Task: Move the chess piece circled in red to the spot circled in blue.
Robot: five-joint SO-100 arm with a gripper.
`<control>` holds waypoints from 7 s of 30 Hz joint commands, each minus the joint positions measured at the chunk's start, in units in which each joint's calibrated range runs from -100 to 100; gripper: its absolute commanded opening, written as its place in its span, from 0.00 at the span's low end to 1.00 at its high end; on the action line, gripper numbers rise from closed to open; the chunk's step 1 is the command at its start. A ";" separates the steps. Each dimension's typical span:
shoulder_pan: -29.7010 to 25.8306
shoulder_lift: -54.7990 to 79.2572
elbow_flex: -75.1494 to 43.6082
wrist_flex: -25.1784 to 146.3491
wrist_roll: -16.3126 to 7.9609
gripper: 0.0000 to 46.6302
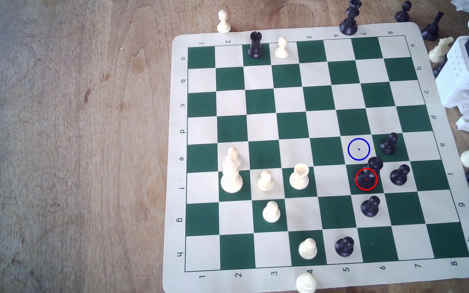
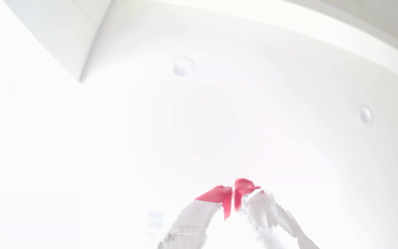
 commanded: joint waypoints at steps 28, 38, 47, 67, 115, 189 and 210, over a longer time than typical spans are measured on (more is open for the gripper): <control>-4.41 0.14 0.90 11.35 -4.88 0.00; -8.71 0.22 0.90 61.47 -4.35 0.00; -16.77 1.16 -2.81 94.56 1.71 0.08; -24.75 35.28 -41.80 147.39 -6.11 0.16; -28.27 56.50 -39.08 148.94 -9.08 0.33; -18.57 75.27 -64.55 173.84 5.32 0.00; -19.12 78.24 -63.74 175.72 5.52 0.10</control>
